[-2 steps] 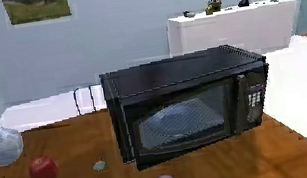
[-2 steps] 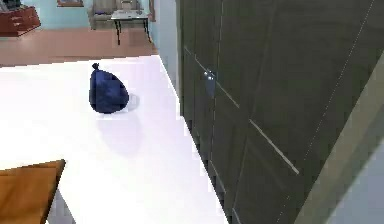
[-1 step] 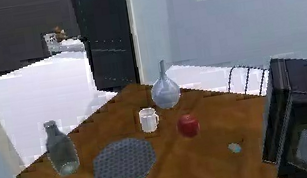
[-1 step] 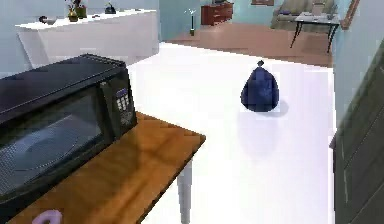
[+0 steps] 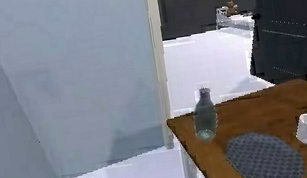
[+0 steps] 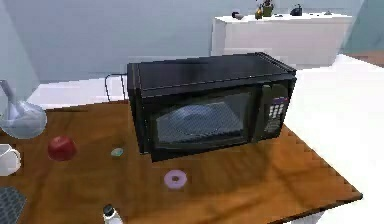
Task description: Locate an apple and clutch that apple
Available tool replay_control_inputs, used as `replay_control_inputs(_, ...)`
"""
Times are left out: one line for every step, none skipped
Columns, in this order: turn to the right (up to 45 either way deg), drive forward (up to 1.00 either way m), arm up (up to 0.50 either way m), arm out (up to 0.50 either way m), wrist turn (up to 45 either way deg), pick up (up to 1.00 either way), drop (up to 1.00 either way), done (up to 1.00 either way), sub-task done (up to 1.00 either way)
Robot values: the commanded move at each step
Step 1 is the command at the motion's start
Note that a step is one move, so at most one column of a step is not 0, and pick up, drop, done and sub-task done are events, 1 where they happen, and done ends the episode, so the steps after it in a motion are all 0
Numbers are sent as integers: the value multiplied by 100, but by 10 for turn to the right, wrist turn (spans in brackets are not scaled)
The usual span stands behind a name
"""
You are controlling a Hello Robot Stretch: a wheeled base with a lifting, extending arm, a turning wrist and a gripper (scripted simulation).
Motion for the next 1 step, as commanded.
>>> replay_control_inputs(-300, 0, 0, 0, 0, 0, 0, 0, 0)
